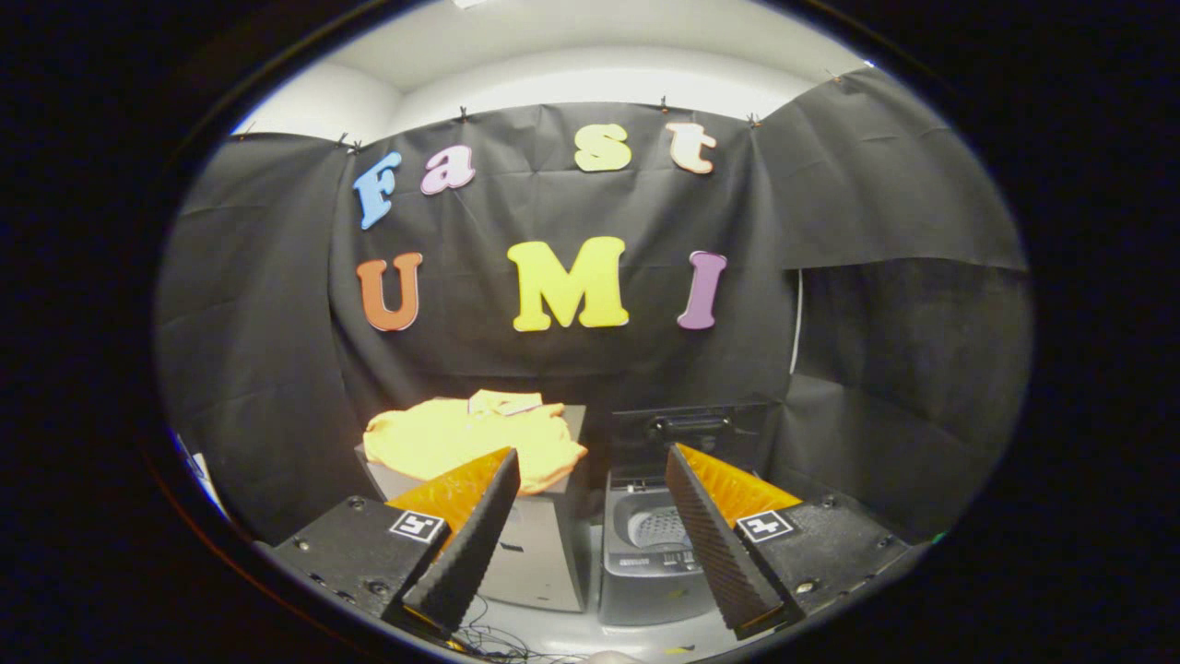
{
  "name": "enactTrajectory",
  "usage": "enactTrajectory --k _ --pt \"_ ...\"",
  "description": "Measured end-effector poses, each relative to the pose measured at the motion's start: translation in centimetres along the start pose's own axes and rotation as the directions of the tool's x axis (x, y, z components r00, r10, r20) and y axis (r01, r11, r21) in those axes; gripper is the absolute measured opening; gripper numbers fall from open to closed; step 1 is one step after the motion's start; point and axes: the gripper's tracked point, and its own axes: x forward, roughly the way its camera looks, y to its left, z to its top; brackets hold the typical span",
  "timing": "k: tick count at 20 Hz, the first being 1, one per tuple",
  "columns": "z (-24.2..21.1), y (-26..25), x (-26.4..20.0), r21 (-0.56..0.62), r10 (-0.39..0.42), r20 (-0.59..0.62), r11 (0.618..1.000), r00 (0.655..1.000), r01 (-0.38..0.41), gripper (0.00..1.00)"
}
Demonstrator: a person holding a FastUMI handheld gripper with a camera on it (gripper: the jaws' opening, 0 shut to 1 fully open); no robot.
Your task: Put the clothes into the washing machine and then close the washing machine lid.
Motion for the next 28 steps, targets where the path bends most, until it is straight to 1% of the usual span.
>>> enactTrajectory --k 4,8,11,14,17,20,21,23,25,26,27,28 --pt "1.9 3.4 6.7 -0.011 0.058 -0.044 0.998 0.997 -0.058 1.00" --pt "2.4 7.6 13.2 -0.007 0.119 -0.114 0.993 0.986 -0.120 1.00" --pt "1.8 10.8 17.7 0.031 0.158 -0.177 0.988 0.971 -0.155 1.00" --pt "0.3 13.6 21.7 0.057 0.175 -0.254 0.984 0.951 -0.166 1.00" --pt "-2.6 15.9 25.6 0.054 0.168 -0.339 0.986 0.926 -0.159 1.00" --pt "-5.7 17.0 28.9 0.016 0.138 -0.407 0.990 0.903 -0.144 1.00" --pt "-7.0 17.3 29.8 0.000 0.129 -0.431 0.990 0.893 -0.143 1.00" --pt "-8.8 17.0 31.1 -0.021 0.092 -0.470 0.993 0.878 -0.115 1.00" --pt "-10.7 16.6 31.6 -0.019 0.065 -0.527 0.996 0.848 -0.088 1.00" --pt "-10.2 16.8 31.8 -0.037 0.057 -0.506 0.995 0.861 -0.087 1.00" --pt "-10.8 16.7 31.8 -0.067 0.034 -0.526 0.994 0.850 -0.081 1.00" --pt "-10.7 16.7 31.8 -0.098 0.019 -0.515 0.992 0.857 -0.081 1.00"
